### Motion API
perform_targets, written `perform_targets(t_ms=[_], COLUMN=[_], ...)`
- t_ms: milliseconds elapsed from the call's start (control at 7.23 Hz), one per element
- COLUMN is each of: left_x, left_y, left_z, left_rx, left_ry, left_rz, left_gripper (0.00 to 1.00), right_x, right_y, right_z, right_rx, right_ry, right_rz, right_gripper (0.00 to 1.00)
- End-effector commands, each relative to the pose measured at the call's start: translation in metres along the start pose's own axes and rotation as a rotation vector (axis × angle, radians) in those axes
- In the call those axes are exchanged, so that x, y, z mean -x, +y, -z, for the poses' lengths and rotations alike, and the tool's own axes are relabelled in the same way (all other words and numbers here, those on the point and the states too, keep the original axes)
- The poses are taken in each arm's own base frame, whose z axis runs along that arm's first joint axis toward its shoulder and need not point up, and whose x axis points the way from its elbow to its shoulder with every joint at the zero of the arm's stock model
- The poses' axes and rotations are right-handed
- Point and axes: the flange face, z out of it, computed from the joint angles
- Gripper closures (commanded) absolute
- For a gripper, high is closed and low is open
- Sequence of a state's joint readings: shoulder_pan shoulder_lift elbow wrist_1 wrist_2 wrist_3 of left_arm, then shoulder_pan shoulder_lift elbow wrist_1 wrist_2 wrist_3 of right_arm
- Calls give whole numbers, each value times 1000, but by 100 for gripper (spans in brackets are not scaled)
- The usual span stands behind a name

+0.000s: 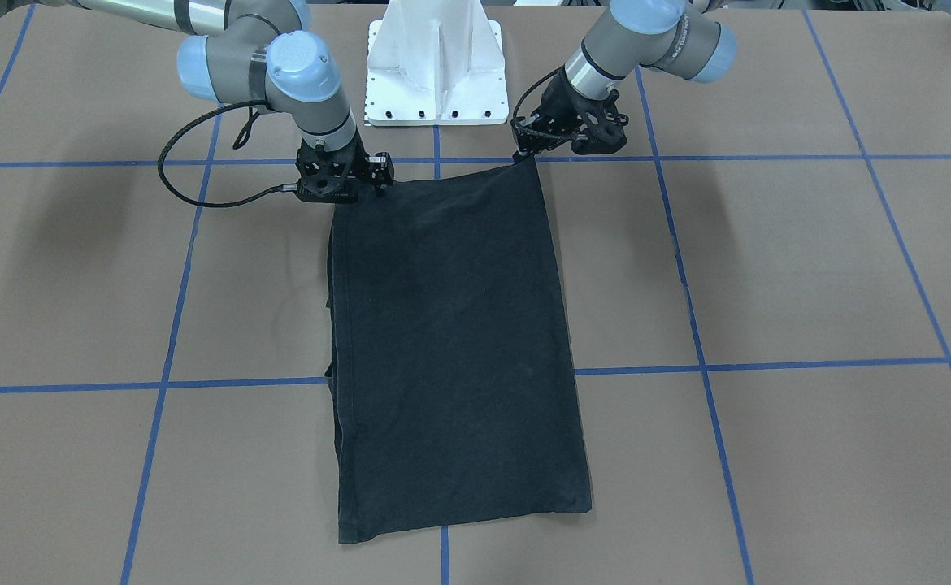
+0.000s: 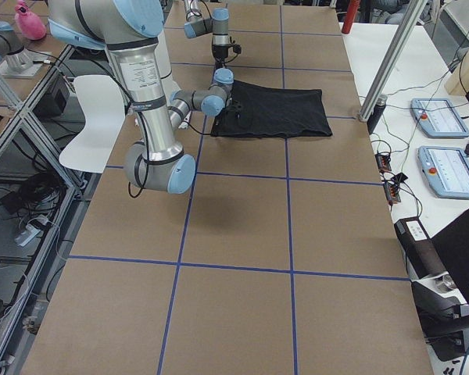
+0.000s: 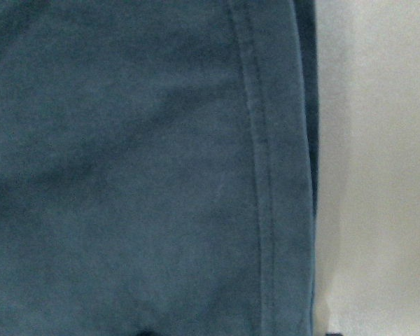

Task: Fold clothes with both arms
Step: 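Grasp the shirt's near corner on the right gripper's side with the right gripper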

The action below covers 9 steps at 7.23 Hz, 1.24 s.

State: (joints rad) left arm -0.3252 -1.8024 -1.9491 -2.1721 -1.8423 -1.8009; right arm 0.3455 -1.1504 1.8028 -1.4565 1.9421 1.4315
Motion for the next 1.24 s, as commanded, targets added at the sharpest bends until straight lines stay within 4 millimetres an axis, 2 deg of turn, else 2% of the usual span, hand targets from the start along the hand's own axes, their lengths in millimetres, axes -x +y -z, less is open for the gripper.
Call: perform_targets(t_ms=[0,138,277,692,968,1107], left_x=[-1,-1,-1,0,-1,-1], left_y=[0,1,1,0,0,1], left_z=[1,1,2,0,1,2], left_rx=[0,-1,-1,0,1,0], left_ry=[2,4,4,1,3,5], left_rz=[-1,-1,-1,0,-1,-1], left_gripper=[100,100,100,100,100,100], right_x=[0,0,0,1,9,12], right_y=[0,0,1,0,1,1], right_z=[0,0,0,1,8,12], right_rx=[2,2,3,1,-4,-8], right_ry=[0,-2,-4,-6,-23,-32], right_rz=[1,1,2,3,9,9], right_gripper=[26,26,34,78,95,100])
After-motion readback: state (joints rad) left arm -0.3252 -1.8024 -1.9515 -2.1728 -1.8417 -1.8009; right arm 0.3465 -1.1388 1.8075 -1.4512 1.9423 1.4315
